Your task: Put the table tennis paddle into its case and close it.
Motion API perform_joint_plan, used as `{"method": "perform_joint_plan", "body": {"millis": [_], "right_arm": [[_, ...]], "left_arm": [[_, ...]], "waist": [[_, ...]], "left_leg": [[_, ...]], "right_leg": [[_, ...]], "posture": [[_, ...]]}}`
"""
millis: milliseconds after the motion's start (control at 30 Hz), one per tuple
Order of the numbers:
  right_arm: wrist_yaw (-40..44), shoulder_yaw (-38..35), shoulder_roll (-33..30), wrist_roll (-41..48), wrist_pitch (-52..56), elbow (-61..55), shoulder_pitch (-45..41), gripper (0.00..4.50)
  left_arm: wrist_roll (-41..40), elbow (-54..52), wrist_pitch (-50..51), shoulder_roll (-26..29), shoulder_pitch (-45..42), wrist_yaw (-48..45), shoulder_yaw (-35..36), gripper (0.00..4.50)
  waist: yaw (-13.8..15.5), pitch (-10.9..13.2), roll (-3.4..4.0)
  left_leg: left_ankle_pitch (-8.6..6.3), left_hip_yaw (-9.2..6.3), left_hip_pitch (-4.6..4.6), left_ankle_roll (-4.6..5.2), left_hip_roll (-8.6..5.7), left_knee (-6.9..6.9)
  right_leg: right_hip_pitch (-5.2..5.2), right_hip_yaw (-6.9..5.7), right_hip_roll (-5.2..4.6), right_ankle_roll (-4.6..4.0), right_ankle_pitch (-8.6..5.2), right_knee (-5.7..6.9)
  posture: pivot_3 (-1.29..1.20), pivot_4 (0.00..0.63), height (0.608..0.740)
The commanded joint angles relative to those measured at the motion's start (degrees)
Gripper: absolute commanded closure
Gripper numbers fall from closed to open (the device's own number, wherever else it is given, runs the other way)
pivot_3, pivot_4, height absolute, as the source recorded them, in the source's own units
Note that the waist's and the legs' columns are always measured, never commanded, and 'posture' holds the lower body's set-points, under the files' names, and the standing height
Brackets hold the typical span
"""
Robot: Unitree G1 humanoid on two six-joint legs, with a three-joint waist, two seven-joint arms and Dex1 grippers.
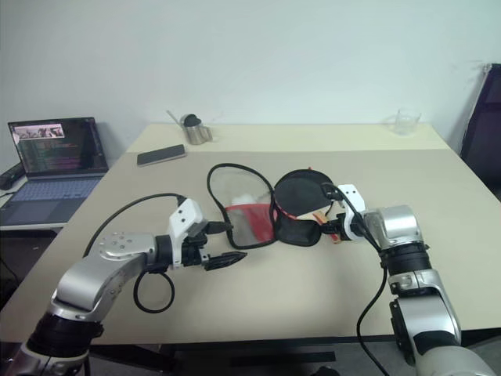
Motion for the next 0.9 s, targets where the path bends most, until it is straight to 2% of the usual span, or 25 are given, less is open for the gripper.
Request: {"method": "perform_joint_plan", "body": {"millis": [33, 300, 733, 800, 833, 867, 900], "right_arm": [[0.1, -2.55, -1.45, 2.29, 1.83, -4.56, -2.27, 3.26], [-0.6, -4.98, -3.12, 6.36, 9.15, -13.94, -3.31, 3.26], [-12.37, -14.3, 3.64, 7.49, 15.04, -20.68, -5.39, 3.4], [-14.07, -15.22, 4.87, 7.75, 15.08, -21.14, -5.45, 3.83], [-14.59, -15.34, 5.32, 8.05, 15.44, -21.64, -5.26, 4.26], [-14.76, -15.06, 5.45, 8.37, 15.8, -22.14, -4.96, 4.46], [-14.64, -14.27, 5.2, 8.68, 16.02, -22.66, -4.47, 4.46]], "left_arm": [[0.11, -0.92, -0.99, 0.13, -0.76, 0.12, 0.97, 0.0], [0.16, -0.51, -1.23, -0.21, -0.98, 0.03, 0.7, 0.0], [0.59, 1.09, -2.0, -1.01, -2.21, -0.61, -0.26, 0.0], [0.66, 1.36, -2.1, -1.12, -2.49, -0.74, -0.5, 0.0], [0.67, 1.4, -2.12, -1.17, -2.55, -0.8, -0.58, 0.0], [0.67, 1.42, -2.12, -1.21, -2.58, -0.85, -0.62, 0.0], [0.69, 1.43, -2.13, -1.22, -2.59, -0.89, -0.65, 0.0]], "waist": [[0.0, 0.0, 0.0], [-0.06, 0.0, 0.0], [-0.06, 0.0, 0.0], [-0.07, 0.0, 0.0], [-0.07, 0.0, 0.0], [-0.07, 0.0, 0.0], [-0.07, 0.0, 0.0]], "left_leg": [[0.0, 0.0, 0.0, 0.0, 0.01, 0.0], [0.0, 0.0, -0.02, 0.0, 0.02, -0.01], [0.0, 0.0, -0.01, 0.0, 0.02, -0.01], [0.0, 0.01, 0.0, 0.0, 0.02, -0.01], [0.0, 0.0, -0.01, 0.0, 0.02, -0.01], [0.0, 0.0, -0.01, 0.0, 0.02, -0.01], [0.0, 0.0, -0.01, 0.0, 0.02, -0.01]], "right_leg": [[-0.01, 0.0, 0.0, 0.0, 0.0, 0.01], [-0.02, 0.0, 0.0, 0.0, 0.0, 0.0], [-0.01, 0.01, 0.0, 0.0, 0.0, 0.01], [-0.01, 0.01, 0.0, 0.0, 0.0, 0.02], [-0.02, 0.02, 0.0, 0.0, 0.0, 0.02], [-0.02, 0.01, 0.0, 0.0, 0.0, 0.02], [-0.02, 0.02, 0.0, 0.0, 0.0, 0.02]], "posture": [[0.0, 0.15, 0.74], [0.0, 0.15, 0.74], [0.0, 0.15, 0.74], [0.0, 0.15, 0.74], [0.0, 0.15, 0.74], [0.0, 0.15, 0.74], [0.0, 0.15, 0.74]]}}
